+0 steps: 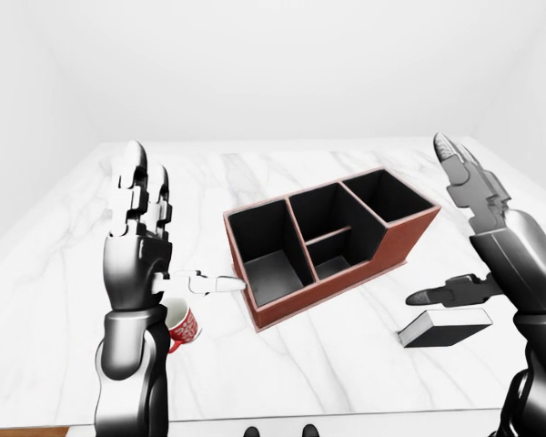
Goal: Pick up the book and place it in the back compartment of the caddy.
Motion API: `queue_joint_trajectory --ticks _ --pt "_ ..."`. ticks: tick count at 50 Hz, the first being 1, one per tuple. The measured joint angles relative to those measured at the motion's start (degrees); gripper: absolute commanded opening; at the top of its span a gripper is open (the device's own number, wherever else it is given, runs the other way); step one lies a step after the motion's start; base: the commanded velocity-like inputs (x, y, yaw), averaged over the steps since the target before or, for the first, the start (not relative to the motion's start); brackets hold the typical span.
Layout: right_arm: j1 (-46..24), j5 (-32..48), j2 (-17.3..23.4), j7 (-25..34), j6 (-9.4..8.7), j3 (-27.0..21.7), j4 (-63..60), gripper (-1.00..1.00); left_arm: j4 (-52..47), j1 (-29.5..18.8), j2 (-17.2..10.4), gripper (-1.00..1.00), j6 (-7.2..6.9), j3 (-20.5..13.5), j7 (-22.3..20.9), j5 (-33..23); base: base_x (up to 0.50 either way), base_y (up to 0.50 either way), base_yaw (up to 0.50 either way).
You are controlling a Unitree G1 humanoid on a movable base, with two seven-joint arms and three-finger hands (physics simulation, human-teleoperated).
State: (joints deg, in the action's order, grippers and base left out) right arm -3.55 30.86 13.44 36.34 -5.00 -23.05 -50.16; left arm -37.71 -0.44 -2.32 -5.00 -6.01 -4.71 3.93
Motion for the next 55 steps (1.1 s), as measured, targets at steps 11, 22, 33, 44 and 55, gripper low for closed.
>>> queue_joint_trajectory --ticks 11,22,33,44,55 --pt "1.8 2.2 -0.5 2.4 0.0 -0.9 1.1 1.0 0.3 0.1 0.0 1.0 0.0 0.2 0.0 -0.2 0.0 0.0 0.0" --pt "3.3 4.3 -1.5 3.7 0.0 -1.4 2.2 1.0 1.1 0.2 0.1 1.0 0.0 0.4 0.0 -0.5 0.0 0.0 0.0" --pt "4.0 5.5 -1.8 3.7 0.0 -2.0 3.6 1.0 1.4 0.2 0.1 1.0 0.0 0.4 -0.1 -0.6 0.0 0.0 0.0" --pt "4.8 6.6 -2.1 3.7 0.0 -2.4 5.2 1.0 1.6 0.2 0.1 1.0 0.0 0.4 -0.1 -0.6 0.0 0.0 0.0" --pt "5.9 7.9 -2.6 3.7 0.0 -2.8 7.0 1.0 2.0 0.2 0.1 1.0 0.0 0.4 -0.1 -0.7 0.0 0.0 0.0"
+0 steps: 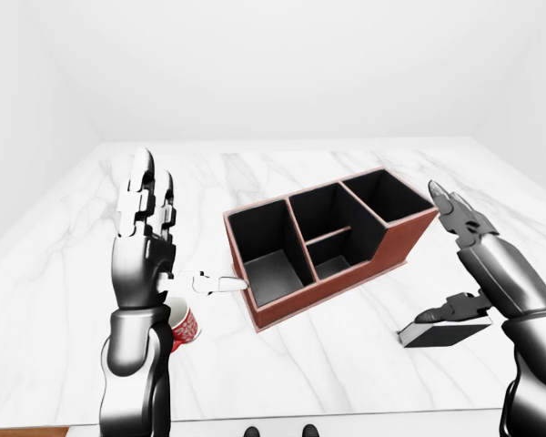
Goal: Pick up the book and place it in the back compartment of the caddy.
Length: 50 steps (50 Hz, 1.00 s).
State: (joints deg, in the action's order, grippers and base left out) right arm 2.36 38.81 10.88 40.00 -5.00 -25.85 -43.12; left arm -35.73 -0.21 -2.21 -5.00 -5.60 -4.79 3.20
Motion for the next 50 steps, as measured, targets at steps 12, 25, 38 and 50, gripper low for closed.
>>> queue_joint_trajectory --ticks 12,25,38,50 --pt "0.9 1.2 -0.3 0.0 0.0 -0.4 1.7 1.0 0.1 0.0 0.0 1.0 0.0 0.0 0.0 -0.1 0.0 0.0 0.0" --pt "2.0 2.5 -0.6 -0.1 0.0 -1.1 4.0 1.0 0.1 -0.1 0.0 1.0 0.0 0.0 0.0 -0.1 0.0 0.0 0.0" --pt "2.3 3.4 -0.2 -1.2 0.0 -1.9 7.4 1.0 0.1 0.0 0.0 1.0 0.0 0.1 -0.1 -0.1 0.0 0.0 0.0" --pt "1.9 4.1 0.5 -2.7 0.0 -1.9 10.6 1.0 0.0 0.0 0.0 1.0 0.0 0.0 -0.1 0.0 0.0 0.0 0.0"
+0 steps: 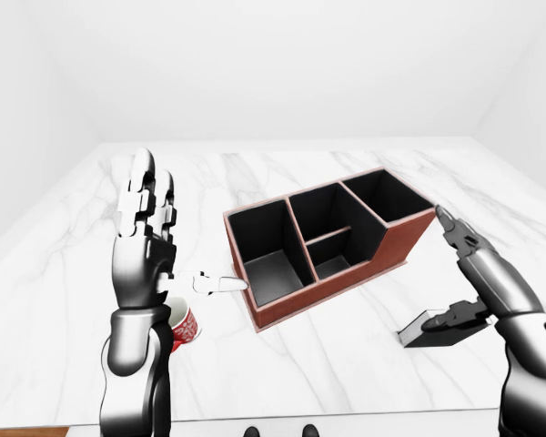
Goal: Pick up the book and place it in the back compartment of the caddy.
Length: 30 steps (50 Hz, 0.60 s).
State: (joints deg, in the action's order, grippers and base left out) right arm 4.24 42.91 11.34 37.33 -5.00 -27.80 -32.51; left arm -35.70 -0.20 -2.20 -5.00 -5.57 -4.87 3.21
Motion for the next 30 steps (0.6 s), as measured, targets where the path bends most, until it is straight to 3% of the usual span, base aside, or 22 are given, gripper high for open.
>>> queue_joint_trajectory --ticks 30 --pt "0.0 0.2 1.8 -2.7 0.0 -1.7 5.6 1.0 -0.4 0.4 0.1 1.0 0.0 0.4 -0.1 -0.4 0.0 0.0 0.0"
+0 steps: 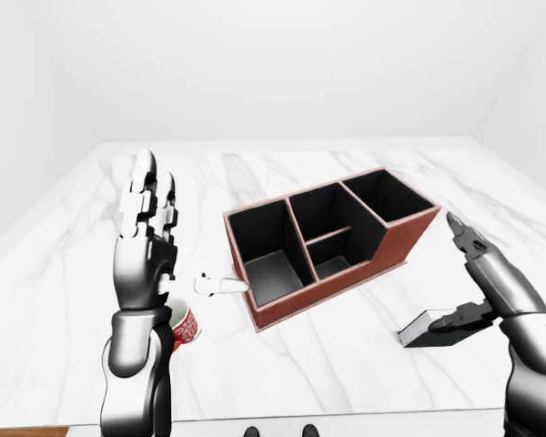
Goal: Pick up the book and place it in the back compartment of the caddy.
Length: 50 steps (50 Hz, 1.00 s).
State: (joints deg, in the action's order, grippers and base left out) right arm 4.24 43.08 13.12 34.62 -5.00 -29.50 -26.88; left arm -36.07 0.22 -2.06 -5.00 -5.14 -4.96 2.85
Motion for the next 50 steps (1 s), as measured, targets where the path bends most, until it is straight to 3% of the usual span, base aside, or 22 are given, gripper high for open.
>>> queue_joint_trajectory --ticks 50 --pt "-0.1 1.3 3.1 -3.6 0.0 -2.0 9.2 1.0 0.4 0.1 0.1 1.0 0.0 0.2 0.0 -0.3 0.0 0.0 0.0"
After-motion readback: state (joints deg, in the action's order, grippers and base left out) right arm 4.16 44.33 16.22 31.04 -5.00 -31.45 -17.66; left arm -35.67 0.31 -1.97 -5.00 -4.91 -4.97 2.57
